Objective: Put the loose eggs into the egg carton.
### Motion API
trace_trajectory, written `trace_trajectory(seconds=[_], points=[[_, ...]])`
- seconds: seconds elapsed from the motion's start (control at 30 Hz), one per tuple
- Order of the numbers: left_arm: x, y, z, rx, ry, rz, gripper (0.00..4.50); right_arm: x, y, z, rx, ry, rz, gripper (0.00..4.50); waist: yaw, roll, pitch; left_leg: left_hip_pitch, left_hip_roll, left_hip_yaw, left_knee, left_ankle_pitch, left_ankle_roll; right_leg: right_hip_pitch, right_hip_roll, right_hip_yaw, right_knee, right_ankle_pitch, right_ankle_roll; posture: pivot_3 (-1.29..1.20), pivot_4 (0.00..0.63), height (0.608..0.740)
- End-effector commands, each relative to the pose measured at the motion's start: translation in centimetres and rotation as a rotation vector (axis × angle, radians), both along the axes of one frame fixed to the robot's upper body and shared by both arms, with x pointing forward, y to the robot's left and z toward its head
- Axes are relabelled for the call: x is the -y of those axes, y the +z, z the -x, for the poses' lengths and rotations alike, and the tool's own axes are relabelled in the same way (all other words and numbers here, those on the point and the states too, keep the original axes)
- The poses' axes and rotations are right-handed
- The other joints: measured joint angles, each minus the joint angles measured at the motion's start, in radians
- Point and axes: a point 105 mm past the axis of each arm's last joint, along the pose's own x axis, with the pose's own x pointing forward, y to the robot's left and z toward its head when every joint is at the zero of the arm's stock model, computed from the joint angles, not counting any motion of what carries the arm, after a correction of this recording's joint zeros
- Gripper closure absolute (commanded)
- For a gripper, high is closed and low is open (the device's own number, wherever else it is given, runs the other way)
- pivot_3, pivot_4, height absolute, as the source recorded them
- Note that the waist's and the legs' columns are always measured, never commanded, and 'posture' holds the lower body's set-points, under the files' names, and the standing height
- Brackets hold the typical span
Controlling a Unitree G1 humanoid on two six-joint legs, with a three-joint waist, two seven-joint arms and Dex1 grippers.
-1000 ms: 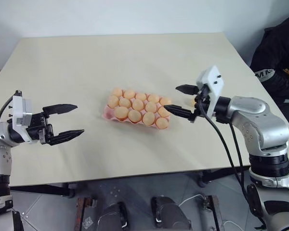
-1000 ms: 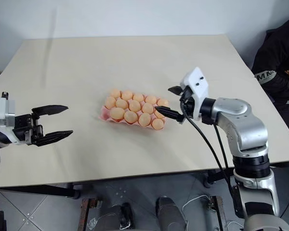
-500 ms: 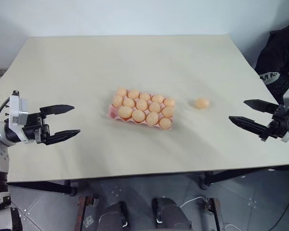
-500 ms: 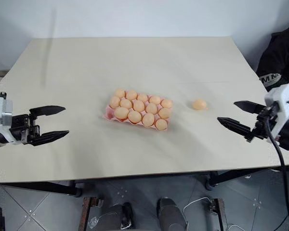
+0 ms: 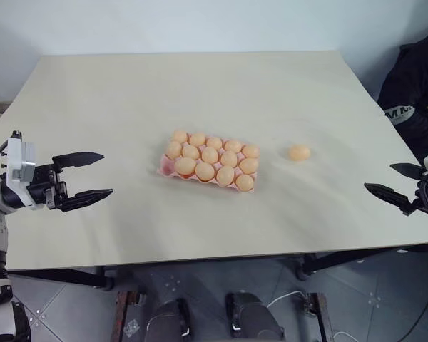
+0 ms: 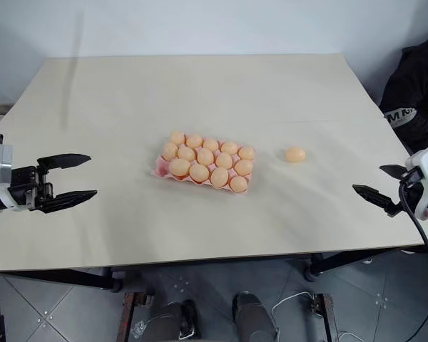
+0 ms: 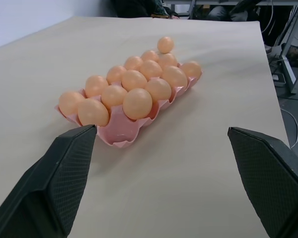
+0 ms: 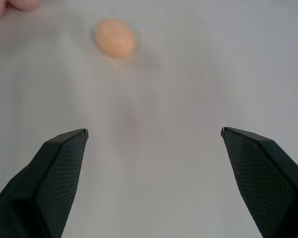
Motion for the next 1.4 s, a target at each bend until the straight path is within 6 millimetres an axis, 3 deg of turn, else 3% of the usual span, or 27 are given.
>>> trace_trajectory(seconds=[0.03,0.17,0.33,0.57,0.73,0.87,1.3,1.4], points=[[-0.4,1.0,0.9,0.046,0.013,-0.030,0.00,0.2,1.0,-0.8,0.037,0.009,0.024,0.02,-0.004,0.000,0.000,0.000,0.000,0.000,0.000,0.000,0.000,0.000,0.000,0.000,0.000,0.000,0.000,0.00,0.150,0.740],[-0.5,0.9,1.3,0.043,0.024,-0.028,0.00,-0.8,0.8,-2.5,0.041,0.034,-0.005,0.02,-0.008,0.000,0.000,0.000,0.000,0.000,0.000,0.000,0.000,0.000,0.000,0.000,0.000,0.000,0.000,0.00,0.150,0.740],[-0.1,0.7,1.5,0.038,0.024,-0.019,0.00,-3.7,-0.1,-8.1,0.070,-0.012,-0.129,0.02,-0.035,0.000,0.000,0.001,0.000,0.001,0.002,0.000,-0.002,0.001,0.000,0.001,0.002,0.002,0.000,0.00,0.150,0.740],[0.1,0.7,2.3,0.027,0.028,-0.018,0.00,-7.8,-0.2,-12.5,0.116,-0.043,-0.238,0.02,-0.050,0.002,0.001,-0.001,0.000,0.000,0.000,0.003,0.000,-0.001,0.000,0.000,0.002,0.002,0.000,0.00,0.150,0.740],[-0.2,0.8,2.7,0.022,0.049,-0.023,0.00,-10.5,0.2,-13.6,0.142,0.008,-0.297,0.02,-0.051,0.002,0.001,-0.001,0.000,0.000,0.000,0.003,-0.001,-0.001,0.001,0.000,0.001,0.001,0.001,0.00,0.150,0.740],[-0.1,0.8,3.0,0.024,0.054,-0.023,0.00,-12.5,-1.5,-14.1,0.101,0.018,-0.266,0.02,-0.054,0.002,0.001,-0.001,0.000,0.001,0.001,0.003,-0.001,0.000,0.001,0.000,0.002,0.001,0.001,0.00,0.150,0.740],[0.0,1.0,2.9,0.032,0.068,-0.022,0.00,-13.5,-2.2,-15.0,0.084,-0.047,-0.237,0.02,-0.060,0.002,0.001,-0.001,0.000,0.000,0.001,0.004,-0.001,-0.001,0.001,0.000,0.004,0.001,0.001,0.00,0.150,0.740],[0.0,1.0,3.0,0.035,0.071,-0.022,0.00,-13.7,-2.9,-15.0,0.060,-0.050,-0.208,0.51,-0.063,0.002,0.001,-0.001,0.000,0.000,0.001,0.004,-0.001,-0.001,0.001,0.000,0.004,0.001,0.001,0.00,0.150,0.740]])
